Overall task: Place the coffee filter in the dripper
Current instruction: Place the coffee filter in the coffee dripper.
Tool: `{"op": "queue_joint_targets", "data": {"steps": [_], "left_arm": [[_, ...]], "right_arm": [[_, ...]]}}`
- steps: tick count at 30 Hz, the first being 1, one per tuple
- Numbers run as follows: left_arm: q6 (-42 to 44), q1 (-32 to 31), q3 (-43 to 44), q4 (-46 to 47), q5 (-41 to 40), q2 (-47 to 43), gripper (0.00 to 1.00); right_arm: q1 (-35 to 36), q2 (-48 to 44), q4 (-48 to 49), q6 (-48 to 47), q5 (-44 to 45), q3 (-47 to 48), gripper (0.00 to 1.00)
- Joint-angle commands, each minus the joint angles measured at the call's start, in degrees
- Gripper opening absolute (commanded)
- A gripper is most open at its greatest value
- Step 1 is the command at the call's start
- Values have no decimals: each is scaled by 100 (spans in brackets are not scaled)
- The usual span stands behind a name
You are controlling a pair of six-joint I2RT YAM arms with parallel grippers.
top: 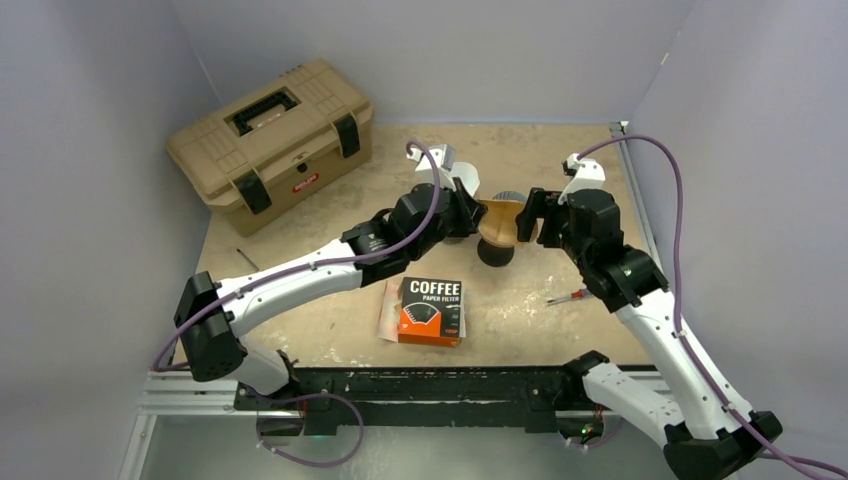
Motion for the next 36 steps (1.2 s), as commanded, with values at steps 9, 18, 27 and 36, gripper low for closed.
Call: {"op": "queue_joint_targets", "data": {"steps": [9,18,27,36], "left_arm": [[108,27,74,-34,-612,-425,0],[-28,27,612,-380,-219,163,0],[-404,85,1179,-723,134,765,0],[-1206,297,1412,-1133,327,1153,0]], "right_arm": [[-4,-5,-62,-261,617,251,84],[-2,-260,209,-75,58,353,87],[-7,59,120,200,-343,522,92],[-117,192,-17,300,-353,515,89]]}}
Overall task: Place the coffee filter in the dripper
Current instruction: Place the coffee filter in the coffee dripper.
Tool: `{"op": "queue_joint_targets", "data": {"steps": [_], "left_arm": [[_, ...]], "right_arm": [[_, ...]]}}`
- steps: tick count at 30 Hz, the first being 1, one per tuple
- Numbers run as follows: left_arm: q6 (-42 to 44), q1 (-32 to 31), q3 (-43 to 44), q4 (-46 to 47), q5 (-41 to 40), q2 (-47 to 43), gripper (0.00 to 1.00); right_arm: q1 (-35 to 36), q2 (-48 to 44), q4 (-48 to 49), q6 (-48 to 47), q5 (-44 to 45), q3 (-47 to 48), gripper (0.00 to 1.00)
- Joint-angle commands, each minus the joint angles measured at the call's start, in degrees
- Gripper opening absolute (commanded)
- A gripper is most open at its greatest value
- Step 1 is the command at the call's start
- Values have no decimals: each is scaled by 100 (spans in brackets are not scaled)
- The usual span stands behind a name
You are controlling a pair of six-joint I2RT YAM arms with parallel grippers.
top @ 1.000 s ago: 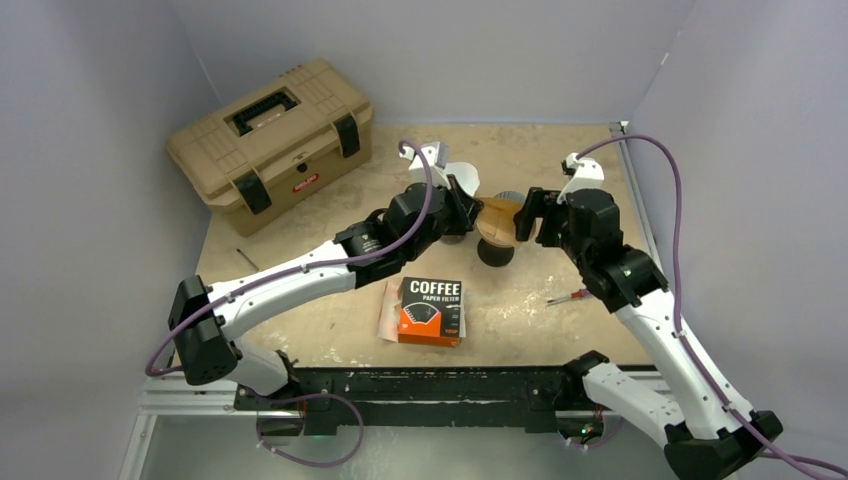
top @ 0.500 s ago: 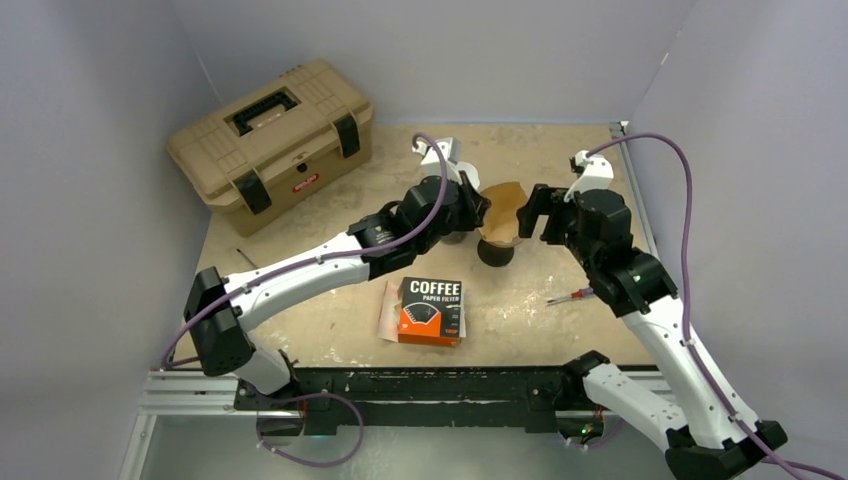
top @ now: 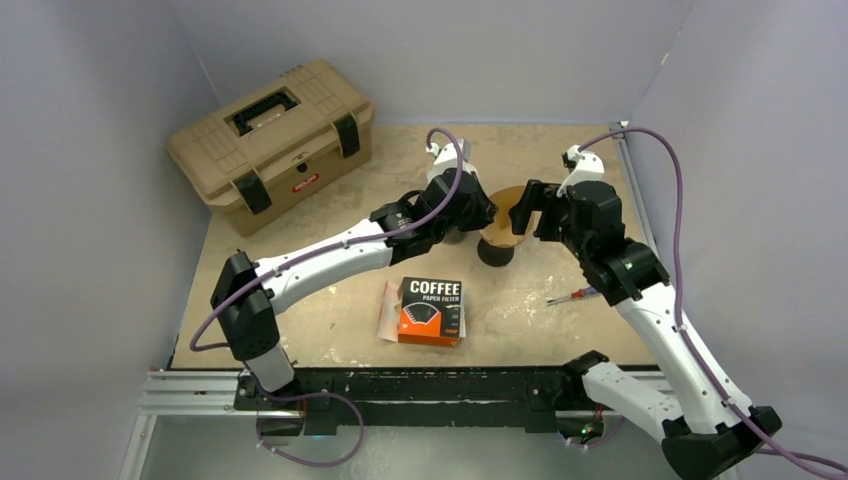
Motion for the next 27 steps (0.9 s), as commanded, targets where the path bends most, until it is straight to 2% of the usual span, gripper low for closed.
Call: {"op": "queue_joint_targets", "data": {"steps": [1,6,13,19,24,27], "left_arm": [[-623,176,274,-196,235,146,0],[-1038,346,354,-299,605,314,0],[-1361,379,520,-458,695,526,0],[-1581,377,568,-520,669,656,0],[-1513,380,361,-177,626,458,0],[-1424,382,292,-82,642,340,10]], "right_arm": [[-144,16,-5,107,-166,218,89],[-434,195,-18,141,-802,290,88],[-1020,464,-111,30,-1778,353,87],[-1109,698,-133,-119,-1784,348,85],[-1137,790,-84,-247,-1548,361,84],[-1194,847,-15,-251,-1665,314,84]]}}
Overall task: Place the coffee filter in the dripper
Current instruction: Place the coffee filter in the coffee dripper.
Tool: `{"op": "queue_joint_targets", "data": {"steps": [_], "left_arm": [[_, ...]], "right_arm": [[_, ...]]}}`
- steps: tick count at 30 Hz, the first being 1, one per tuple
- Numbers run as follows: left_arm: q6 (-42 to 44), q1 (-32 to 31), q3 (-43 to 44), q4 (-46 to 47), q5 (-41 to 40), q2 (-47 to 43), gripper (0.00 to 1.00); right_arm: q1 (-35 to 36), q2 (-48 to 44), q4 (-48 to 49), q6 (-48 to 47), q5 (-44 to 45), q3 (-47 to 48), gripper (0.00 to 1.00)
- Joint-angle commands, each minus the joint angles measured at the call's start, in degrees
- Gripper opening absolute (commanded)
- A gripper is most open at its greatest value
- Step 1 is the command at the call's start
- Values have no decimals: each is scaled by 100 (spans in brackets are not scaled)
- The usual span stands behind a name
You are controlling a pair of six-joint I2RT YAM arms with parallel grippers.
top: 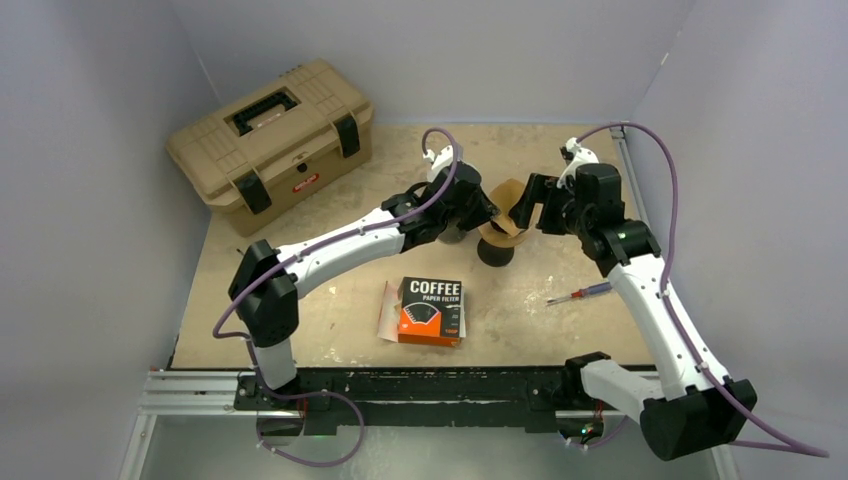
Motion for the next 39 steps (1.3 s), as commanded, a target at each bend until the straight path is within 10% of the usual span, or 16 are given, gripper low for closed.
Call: {"op": "queue_joint_targets", "data": {"steps": [1,13,39], "left_arm": [[34,6,-32,342,38,-344,13],[341,2,-377,590,103,-857,68],[901,-12,-100,108,82,-159,55]], "right_arm": [[-117,40,115,-148,-122,194,84],[-843,174,374,-279,-1181,86,84],[-1304,980,1343,-118,-2428,-316,68]]}}
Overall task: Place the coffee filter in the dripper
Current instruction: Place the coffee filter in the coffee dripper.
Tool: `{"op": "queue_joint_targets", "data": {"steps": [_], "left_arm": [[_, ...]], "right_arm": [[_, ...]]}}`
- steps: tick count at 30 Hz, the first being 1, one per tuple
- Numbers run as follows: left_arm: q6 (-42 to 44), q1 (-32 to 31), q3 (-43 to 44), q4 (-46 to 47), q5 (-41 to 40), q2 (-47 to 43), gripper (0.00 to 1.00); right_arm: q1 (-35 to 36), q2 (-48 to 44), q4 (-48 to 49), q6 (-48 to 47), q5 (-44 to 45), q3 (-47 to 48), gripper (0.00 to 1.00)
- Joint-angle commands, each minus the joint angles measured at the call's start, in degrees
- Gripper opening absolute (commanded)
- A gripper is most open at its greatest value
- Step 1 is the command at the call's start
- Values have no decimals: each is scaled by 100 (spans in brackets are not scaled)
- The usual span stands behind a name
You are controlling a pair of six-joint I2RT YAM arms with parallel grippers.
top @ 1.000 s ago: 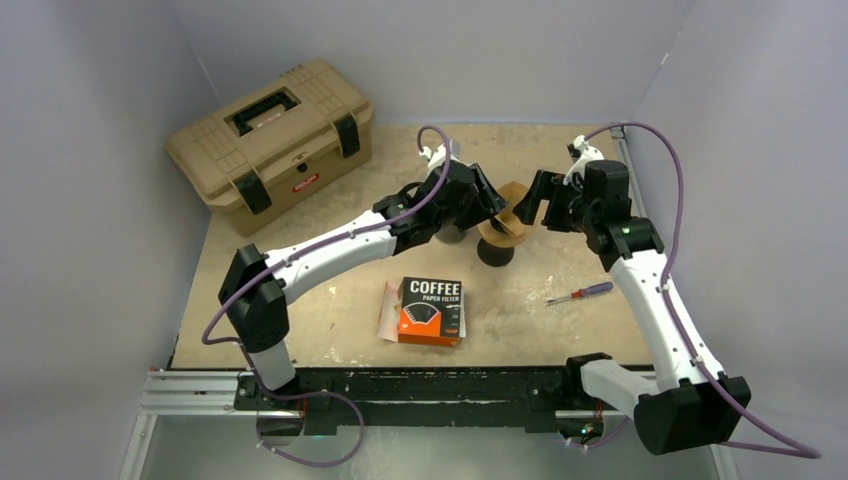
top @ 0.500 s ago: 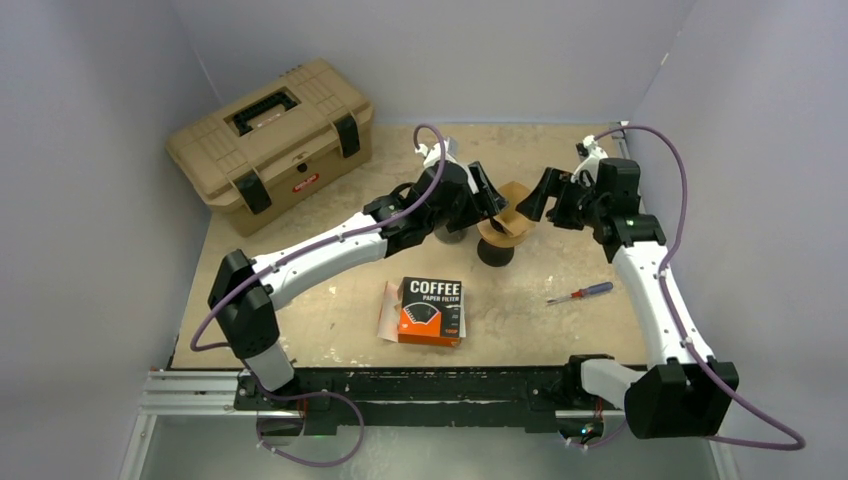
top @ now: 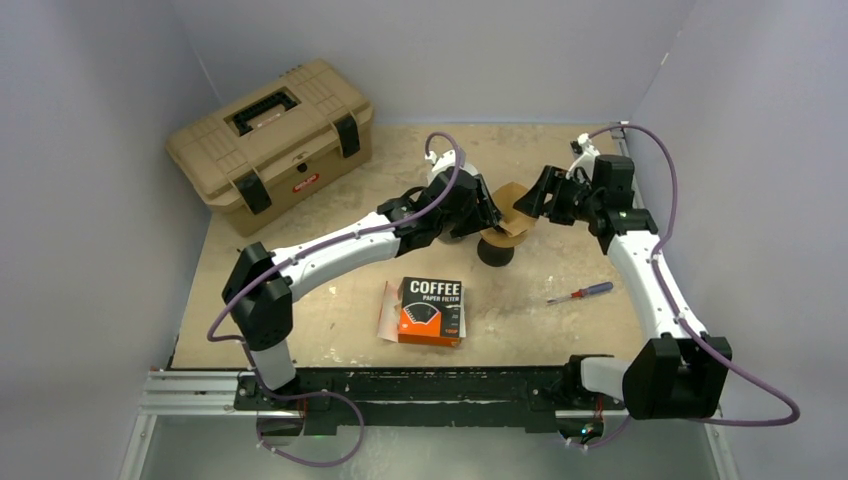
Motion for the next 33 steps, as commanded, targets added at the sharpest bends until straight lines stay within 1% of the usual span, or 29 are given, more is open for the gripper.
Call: {"op": "queue_joint_targets", "data": {"steps": [1,3,7,11,17,23,29,33], "left_arm": [[177,-9,240,71,-70,65,54],[153,-7,234,1,-207,76,53],[152,-1,196,-10,-335,88,49],[155,-1,245,-4,-278,173,46],[146,-1,250,32,-302,226,44],[105,8,241,3,-464,185,43],[107,33,272,27,-412,189,43],[103,43,289,17,-373,186,46]], "right_arm": [[-18,127,410,-3,-279,-33,66],[-18,210,485,-17,-358,-40,63],[-18,343,459,-101,-380,31,61],[-19,479,568,-143,-282,87,55],[-19,601,624,-156,-253,45,45],[-18,726,538,-216,-129,144,36],[-10,875,448,-214,-101,286,29],[43,963,365,-194,16,396,27]]}}
